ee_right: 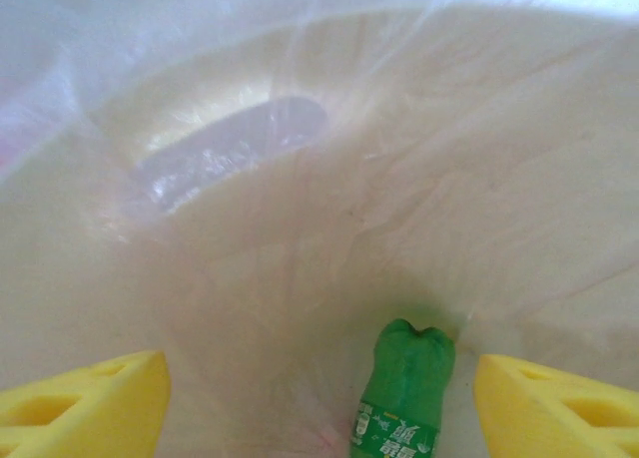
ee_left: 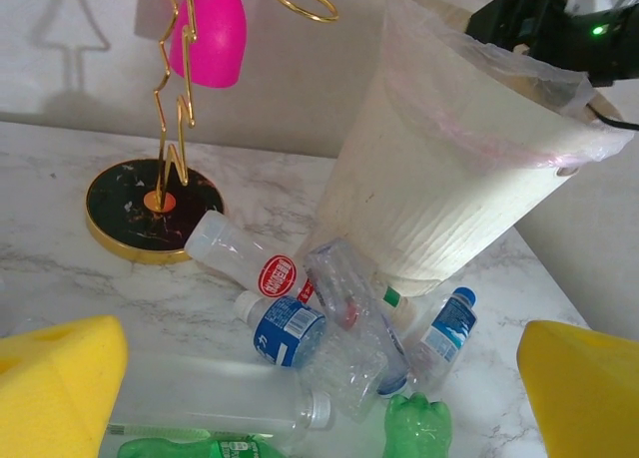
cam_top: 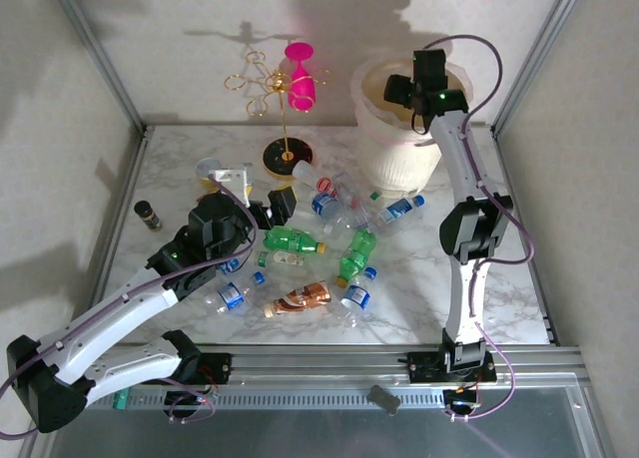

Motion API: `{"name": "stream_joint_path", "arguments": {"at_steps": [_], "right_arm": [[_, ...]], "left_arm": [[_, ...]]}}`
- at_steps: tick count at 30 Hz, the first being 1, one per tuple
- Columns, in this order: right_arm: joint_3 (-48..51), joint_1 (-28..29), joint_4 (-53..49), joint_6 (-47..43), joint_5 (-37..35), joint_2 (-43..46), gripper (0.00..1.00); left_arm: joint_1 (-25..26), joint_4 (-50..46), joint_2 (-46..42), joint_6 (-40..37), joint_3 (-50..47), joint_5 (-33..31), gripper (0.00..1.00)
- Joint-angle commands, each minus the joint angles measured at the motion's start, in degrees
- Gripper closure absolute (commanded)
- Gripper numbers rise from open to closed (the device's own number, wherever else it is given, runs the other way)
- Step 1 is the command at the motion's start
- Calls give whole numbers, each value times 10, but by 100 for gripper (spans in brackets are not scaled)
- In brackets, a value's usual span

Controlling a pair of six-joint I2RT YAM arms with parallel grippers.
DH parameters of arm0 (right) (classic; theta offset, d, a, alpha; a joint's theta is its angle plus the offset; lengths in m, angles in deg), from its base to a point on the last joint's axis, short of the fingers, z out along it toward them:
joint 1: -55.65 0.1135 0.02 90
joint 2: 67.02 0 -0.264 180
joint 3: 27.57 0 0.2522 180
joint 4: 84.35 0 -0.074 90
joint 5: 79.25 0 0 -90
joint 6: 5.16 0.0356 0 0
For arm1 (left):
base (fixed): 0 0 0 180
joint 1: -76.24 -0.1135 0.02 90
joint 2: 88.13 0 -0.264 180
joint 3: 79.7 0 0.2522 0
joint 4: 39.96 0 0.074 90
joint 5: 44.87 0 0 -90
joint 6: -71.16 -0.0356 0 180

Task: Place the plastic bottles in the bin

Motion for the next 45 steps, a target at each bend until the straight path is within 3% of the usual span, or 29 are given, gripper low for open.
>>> {"name": "stream_joint_path", "arguments": {"at_steps": [1, 6, 14, 19, 22, 25, 29, 38, 41, 43, 45], "right_arm": [[28, -2, 22, 6, 9, 85, 24], [178, 23, 100, 7, -9, 221, 26], [408, 130, 161, -37, -48, 425, 27], [543, 204, 167, -31, -54, 524, 29], [605, 235, 144, 3, -48, 561, 29], [673, 253, 141, 59, 17, 595, 31], [761, 290, 150, 144, 24, 634, 32], [873, 259, 81, 317, 7, 663, 29], [885, 251, 67, 341, -38, 663, 29], [900, 226, 80, 350, -51, 659, 29], [935, 181, 138, 363, -16, 663, 29]], "left_arm": [[4, -7, -13, -5, 6, -15, 0], [4, -45, -15, 35, 43, -11, 0], [3, -143, -20, 84, 68, -83, 0], [-8, -175, -17, 104, 57, -42, 1], [-9, -206, -9, 112, 55, -25, 3], [-10, -226, -7, 103, 43, 4, 4], [-7, -258, -21, 88, 21, 16, 6], [-7, -284, -65, 68, -2, 47, 6], [-7, -276, -68, 69, -3, 51, 6], [-7, -265, -71, 75, -6, 56, 6], [-7, -255, -75, 80, -10, 65, 6]]}}
